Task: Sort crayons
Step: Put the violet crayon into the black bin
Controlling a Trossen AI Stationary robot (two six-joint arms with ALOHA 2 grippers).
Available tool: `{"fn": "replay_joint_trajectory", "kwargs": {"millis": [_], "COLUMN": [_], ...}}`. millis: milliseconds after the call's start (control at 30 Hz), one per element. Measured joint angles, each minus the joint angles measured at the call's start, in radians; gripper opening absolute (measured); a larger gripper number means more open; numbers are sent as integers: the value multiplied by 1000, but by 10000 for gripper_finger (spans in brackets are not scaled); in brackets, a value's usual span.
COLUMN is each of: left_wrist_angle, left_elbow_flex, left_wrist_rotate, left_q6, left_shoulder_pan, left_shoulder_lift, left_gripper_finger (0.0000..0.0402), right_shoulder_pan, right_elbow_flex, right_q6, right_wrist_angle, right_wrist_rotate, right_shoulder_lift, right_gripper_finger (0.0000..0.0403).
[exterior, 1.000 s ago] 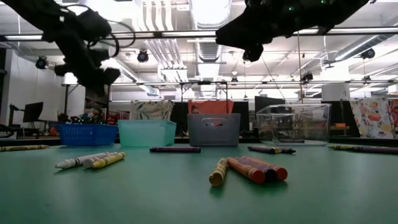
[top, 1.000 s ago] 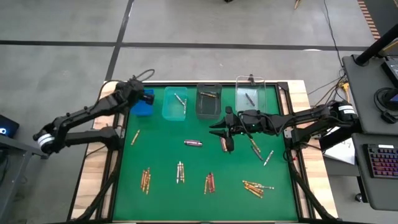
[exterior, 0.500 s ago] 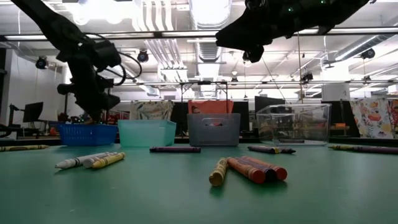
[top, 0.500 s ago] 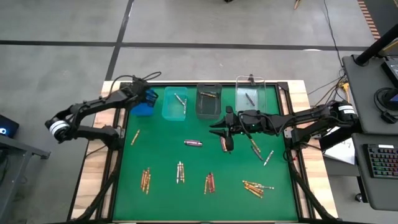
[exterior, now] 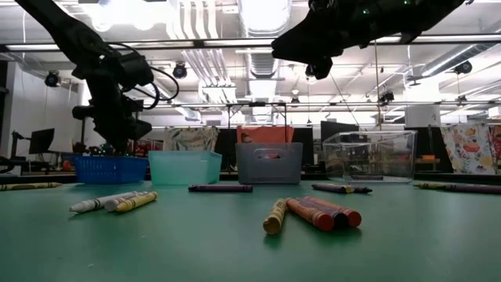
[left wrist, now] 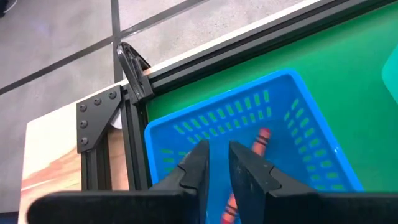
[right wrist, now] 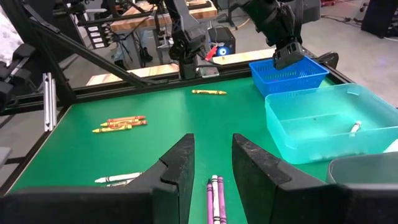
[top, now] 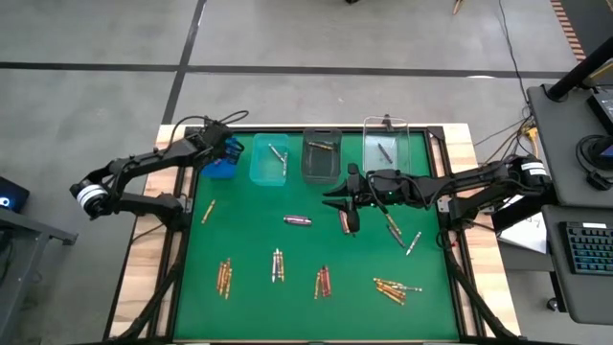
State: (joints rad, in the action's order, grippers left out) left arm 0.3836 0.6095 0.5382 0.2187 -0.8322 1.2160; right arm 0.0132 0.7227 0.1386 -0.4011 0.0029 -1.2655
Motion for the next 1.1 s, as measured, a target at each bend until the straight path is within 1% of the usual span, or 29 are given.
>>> {"fn": "replay_joint_trajectory", "kwargs": {"millis": [100,267,400,567,700,833,900,967,1100], "left_wrist_angle": [0,0,0,0,-2,-16,-29,-50,-84], "left_elbow_flex": [0,0,0,0,0,0,0,0,1], "left_wrist_rotate": [-10,-84,-123,-137,-138,-138,-138,-138,-138], "left_q6": [4,9,10,15,29,34,33,26,5], "left_shoulder_pan": [0,12,49,126,208,301,349,395,467], "left_shoulder_lift": [-1,-14,-36,-82,-124,-159,-169,-173,-174], "left_gripper_finger": [43,44,44,44,44,44,44,44,44], "right_shoulder_pan": [0,0,0,0,0,0,0,0,-11], "right_elbow_flex": [0,0,0,-1,-1,-1,1,16,66], "right_q6": [0,6,21,55,117,219,279,345,491], "right_wrist_angle": [0,0,0,0,1,17,55,132,350], "right_wrist_rotate": [0,0,0,0,0,-1,-2,-2,-3], "right_shoulder_lift": [0,0,0,0,0,0,0,0,0], "right_gripper_finger": [95,95,95,95,95,95,95,95,95]}}
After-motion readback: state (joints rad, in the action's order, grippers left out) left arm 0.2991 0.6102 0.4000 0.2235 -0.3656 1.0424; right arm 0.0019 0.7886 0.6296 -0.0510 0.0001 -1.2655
